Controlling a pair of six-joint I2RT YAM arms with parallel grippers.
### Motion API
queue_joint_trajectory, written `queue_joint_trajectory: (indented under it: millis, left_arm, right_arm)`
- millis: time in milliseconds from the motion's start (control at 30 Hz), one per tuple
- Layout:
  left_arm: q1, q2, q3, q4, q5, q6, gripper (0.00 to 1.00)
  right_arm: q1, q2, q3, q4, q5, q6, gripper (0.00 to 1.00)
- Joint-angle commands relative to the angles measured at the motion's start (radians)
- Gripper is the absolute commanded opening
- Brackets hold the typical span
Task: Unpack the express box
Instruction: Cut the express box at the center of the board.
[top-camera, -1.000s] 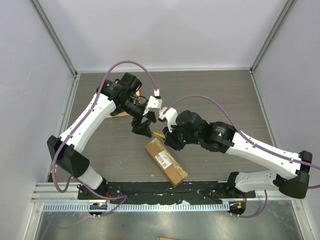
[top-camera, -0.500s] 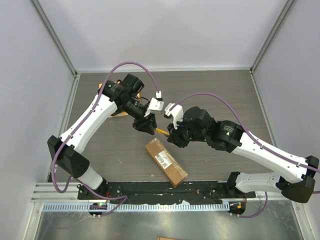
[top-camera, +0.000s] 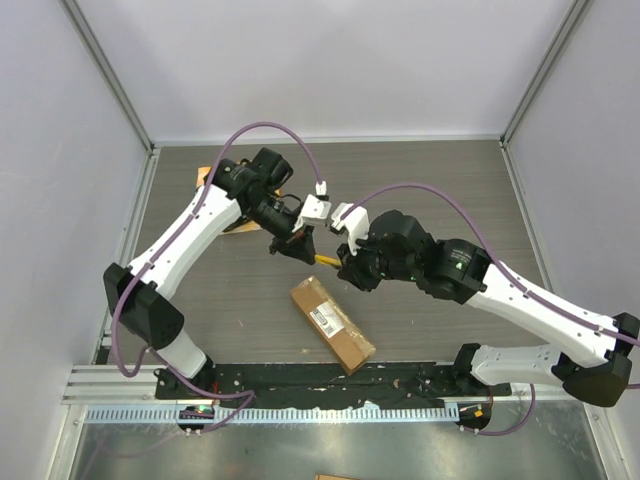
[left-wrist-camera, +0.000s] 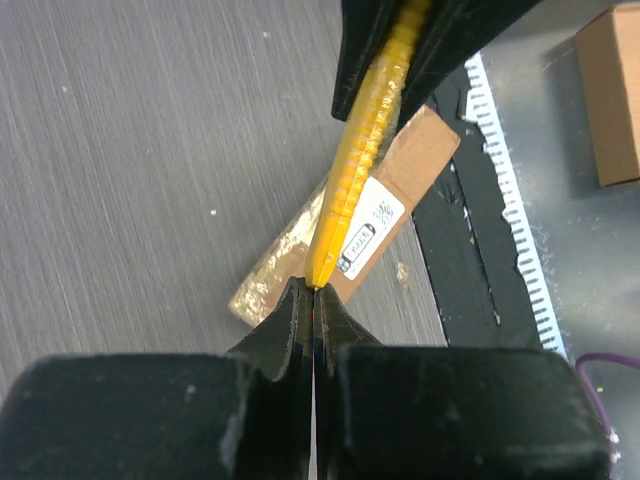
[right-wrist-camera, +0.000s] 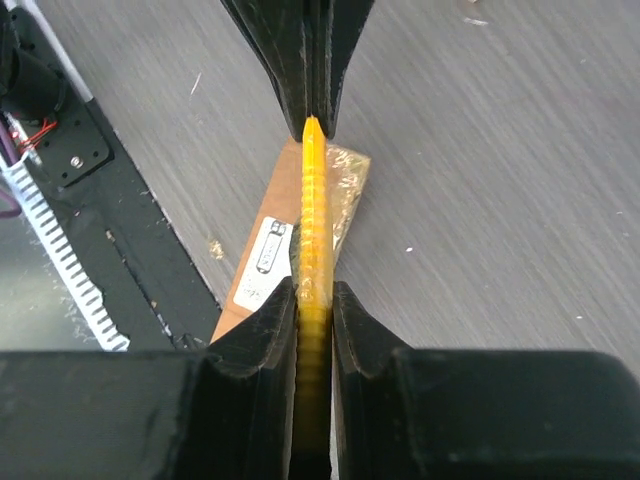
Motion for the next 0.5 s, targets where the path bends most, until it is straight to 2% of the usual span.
queue_joint_trajectory:
  millis: [0,33,133,233,400,467]
  left_arm:
    - [0.051,0.073,0.057,-0.316,0.176,-0.017,0.0]
    - [0.071,0.084,0.098,-0.316,0.208,-0.027,0.0]
    - [0.165,0.131,0.195,-0.315,0.366,-0.067,0.0]
    - [0.225,0.157,0.26,-0.316,0.467,-0.095,0.0]
    - [0.252,0.15,0.261,-0.315,0.569,-0.121,0.0]
    - [0.26,0.145,0.249,-0.316,0.629,-0.132,0.0]
  right_arm:
    - [-0.022,-0.075,0.111,0.141,0.148,-0.033,0.25]
    - [-0.027,-0.085,0.114,0.146,0.159,-0.033,0.33]
    - [-0.057,-0.114,0.117,0.164,0.187,-0.034,0.44]
    - [-0.079,-0.128,0.114,0.167,0.185,-0.023,0.48]
    - [-0.111,-0.149,0.059,0.233,0.133,0.023,0.5]
    - [-0.136,-0.148,0.036,0.297,0.103,0.049,0.56]
